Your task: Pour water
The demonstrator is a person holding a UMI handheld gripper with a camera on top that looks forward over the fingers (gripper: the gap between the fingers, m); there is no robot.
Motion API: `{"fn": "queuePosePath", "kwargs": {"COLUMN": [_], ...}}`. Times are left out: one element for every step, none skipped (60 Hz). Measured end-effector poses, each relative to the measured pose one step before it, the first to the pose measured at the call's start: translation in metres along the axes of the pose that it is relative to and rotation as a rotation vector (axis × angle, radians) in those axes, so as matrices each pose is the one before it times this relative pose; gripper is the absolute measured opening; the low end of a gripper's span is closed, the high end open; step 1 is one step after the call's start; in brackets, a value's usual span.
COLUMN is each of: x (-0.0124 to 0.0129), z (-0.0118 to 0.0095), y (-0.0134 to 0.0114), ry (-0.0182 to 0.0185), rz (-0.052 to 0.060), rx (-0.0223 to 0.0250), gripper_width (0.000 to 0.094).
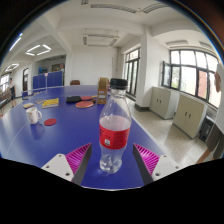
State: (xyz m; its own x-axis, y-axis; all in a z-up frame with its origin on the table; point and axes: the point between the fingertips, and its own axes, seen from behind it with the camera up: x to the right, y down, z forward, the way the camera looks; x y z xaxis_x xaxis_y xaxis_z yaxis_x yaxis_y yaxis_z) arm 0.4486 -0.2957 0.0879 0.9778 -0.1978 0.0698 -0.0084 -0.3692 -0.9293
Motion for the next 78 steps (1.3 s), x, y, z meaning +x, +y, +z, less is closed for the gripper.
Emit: {"fn": "queuePosePath", "kwargs": {"x": [-0.00130, 0.00035, 0.00139, 0.00008, -0.00133, -0.00171, -0.00220, -0.00156, -0.00049, 0.00071, 0.00247, -0.00056, 0.00072, -0.00141, -0.00013, 0.00038, 0.00059, 0.00021, 0.00020, 0.00040, 0.00254, -0.00567, -0.00010, 0.00038, -0.00027, 0.00026, 0.00080, -0.00025, -0.00005, -0.00008, -0.00084, 0.00008, 0.00064, 0.00034, -0.00021, -0.00015, 0.00004, 0.00020, 0.00048, 0.00003, 0.00044, 0.00149, 0.00092, 0.00066, 0.00050, 0.00131, 0.00262, 0.00142, 0.00134, 0.00135, 0.00124, 0.00135, 0.00175, 0.00002, 0.00362, 0.00082, 0.00075, 0.00046, 0.00031, 0.00070, 0.00072, 0.00052, -0.00027, -0.00096, 0.00300, -0.00607, -0.00192, -0.00390, -0.00402, -0.00420, -0.00399, -0.00338, -0.00032, -0.00041, -0.00308, -0.00298, -0.00316, -0.00205], "z": [0.00839, 0.00800, 0.00310, 0.00489, 0.00436, 0.00374, 0.00291, 0.00262, 0.00251, 0.00233, 0.00140, 0.00493, 0.00125, 0.00013, 0.00078, -0.00011, -0.00010, 0.00042, -0.00029, -0.00032, 0.00227, 0.00113, -0.00016, -0.00080, -0.00007, -0.00025, -0.00006, -0.00012, -0.00011, 0.00145, -0.00019, -0.00012, 0.00001, -0.00006, 0.00014, -0.00010, -0.00011, -0.00006, 0.00298, 0.00061, 0.00051, 0.00061, 0.00071, 0.00066, 0.00147, 0.00136, -0.00008, 0.00119, 0.00133, 0.00169, 0.00152, 0.00164, 0.00195, 0.00429, 0.00089, 0.00255, 0.00299, 0.00281, 0.00305, 0.00302, 0.00360, 0.00361, 0.00349, 0.00362, 0.00282, 0.00423, 0.00332, 0.00465, 0.00465, 0.00439, 0.00412, 0.00435, 0.00600, 0.00278, 0.00396, 0.00363, 0.00412, 0.00324], "y": [-0.00203, -0.00221, -0.00585, -0.00362, -0.00169, -0.00201, -0.00221, -0.00235, -0.00210, -0.00160, -0.00113, -0.00070, -0.00139, -0.00142, -0.00077, -0.00068, -0.00074, -0.00038, 0.00014, -0.00007, 0.00365, 0.00023, -0.00077, 0.00012, -0.00052, 0.00067, -0.00075, 0.00005, 0.00010, 0.00135, 0.00027, -0.00010, -0.00045, -0.00044, 0.00005, -0.00091, -0.00150, -0.00201, -0.00097, -0.00287, -0.00322, -0.00363, -0.00385, -0.00459, -0.00213, -0.00543, -0.00411, -0.00648, -0.00682, -0.00780, -0.00823, -0.00803, -0.00836, -0.00509, -0.01035, -0.00901, -0.00931, -0.01010, -0.01103, -0.01146, -0.01189, -0.01207, -0.01308, -0.01398, -0.01441, -0.01231, -0.01487, -0.01380, -0.01391, -0.01462, -0.01573, -0.01696, -0.01590, -0.01737, -0.01777, -0.01748, -0.01685, -0.01673], "ry": [-0.00133, -0.00138, -0.00147, -0.00422, -0.00777, -0.00937, -0.01074, -0.00800, -0.00272, 0.00160, 0.00894, 0.00364, 0.00187, 0.00205, 0.00063, -0.00005, 0.00124, 0.00135, 0.00107, 0.00140, -0.00090, 0.00391, 0.00167, 0.00050, -0.00145, 0.00166, 0.00210, -0.00061, -0.00056, -0.00271, -0.00096, 0.00151, 0.00360, 0.00292, 0.00185, 0.00241, 0.00394, 0.00442, 0.00532, 0.00447, 0.00566, 0.00723, 0.00791, 0.00795, 0.00779, 0.00912, 0.00857, 0.00968, 0.00975, 0.00973, 0.01016, 0.01156, 0.01283, 0.01367, 0.01458, 0.01506, 0.01511, 0.01419, 0.01485, 0.01729, 0.02054, 0.02128, 0.01965, 0.01777, 0.01238, 0.02184, 0.01737, 0.01670, 0.01289, 0.00972, 0.00800, 0.00863, 0.00738, 0.00693, 0.00682, 0.00608, 0.00537, 0.00622], "rz": [-0.0018, -0.0020, -0.0010, 0.0003, 0.0001, -0.0005, -0.0019, -0.0031, -0.0039, -0.0043, -0.0048, -0.0052, -0.0017, 0.0013, 0.0023, 0.0037, 0.0041, 0.0032, 0.0051, 0.0043, 0.0029, 0.0020, 0.0010, 0.0019, 0.0014, -0.0003, -0.0007, -0.0002, -0.0023, -0.0007, -0.0017, -0.0014, -0.0013, -0.0019, -0.0033, -0.0022, -0.0002, 0.0002, -0.0025, -0.0020, -0.0033, -0.0048, -0.0067, -0.0090, -0.0098, -0.0116, -0.0125, -0.0124, -0.0124, -0.0133, -0.0151, -0.0178, -0.0199, -0.0207, -0.0248, -0.0249, -0.0258, -0.0263, -0.0272, -0.0294, -0.0335, -0.0385, -0.0428, -0.0442, -0.0406, -0.0507, -0.0516, -0.0562, -0.0599, -0.0628, -0.0636, -0.0630, -0.0598, -0.0694, -0.0676, -0.0646, -0.0640, -0.0616], "rx": [0.01102, 0.01127, 0.00824, 0.01038, 0.00820, 0.00642, 0.00734, 0.00868, 0.00906, 0.00748, 0.00528, 0.00773, 0.00478, 0.00696, 0.00395, 0.00192, 0.00203, 0.00221, -0.00040, 0.00162, 0.00411, 0.00349, 0.00183, -0.00048, 0.00179, -0.00305, -0.00014, -0.00095, -0.00150, 0.00011, -0.00182, -0.00067, 0.00051, 0.00004, -0.00091, -0.00035, 0.00062, 0.00107, 0.00053, 0.00034, 0.00076, 0.00225, 0.00297, 0.00331, 0.00499, 0.00373, 0.00366, 0.00475, 0.00646, 0.00845, 0.01002, 0.00936, 0.00883, 0.00920, 0.00631, 0.00700, 0.00695, 0.00852, 0.00940, 0.01066, 0.01059, 0.01074, 0.01388, 0.01933, 0.02339, 0.02311, 0.02093, 0.01899, 0.01788, 0.01904, 0.02300, 0.02734, 0.02898, 0.02958, 0.03034, 0.03130, 0.03041, 0.02999], "gripper_width": [0.0842, 0.0836, 0.0833, 0.0823, 0.0804, 0.0787, 0.0752, 0.0718, 0.0682, 0.0630, 0.0573, 0.0516, 0.0512, 0.0508, 0.0489, 0.0478, 0.0470, 0.0448, 0.0436, 0.0417, 0.0407, 0.0393, 0.0387, 0.0389, 0.0358, 0.0358, 0.0359, 0.0358, 0.0358, 0.0360, 0.0359, 0.0360, 0.0361, 0.0360, 0.0359, 0.0360, 0.0361, 0.0360, 0.0362, 0.0360, 0.0360, 0.0361, 0.0360, 0.0359, 0.0360, 0.0358, 0.0359, 0.0360, 0.0358, 0.0358, 0.0359, 0.0358, 0.0357, 0.0360, 0.0358, 0.0358, 0.0359, 0.0358, 0.0356, 0.0360, 0.0361, 0.0357, 0.0357, 0.0360, 0.0358, 0.0359, 0.0359, 0.0360, 0.0361, 0.0363, 0.0363, 0.0363, 0.0363, 0.0360, 0.0362, 0.0360, 0.0360, 0.0361]}}
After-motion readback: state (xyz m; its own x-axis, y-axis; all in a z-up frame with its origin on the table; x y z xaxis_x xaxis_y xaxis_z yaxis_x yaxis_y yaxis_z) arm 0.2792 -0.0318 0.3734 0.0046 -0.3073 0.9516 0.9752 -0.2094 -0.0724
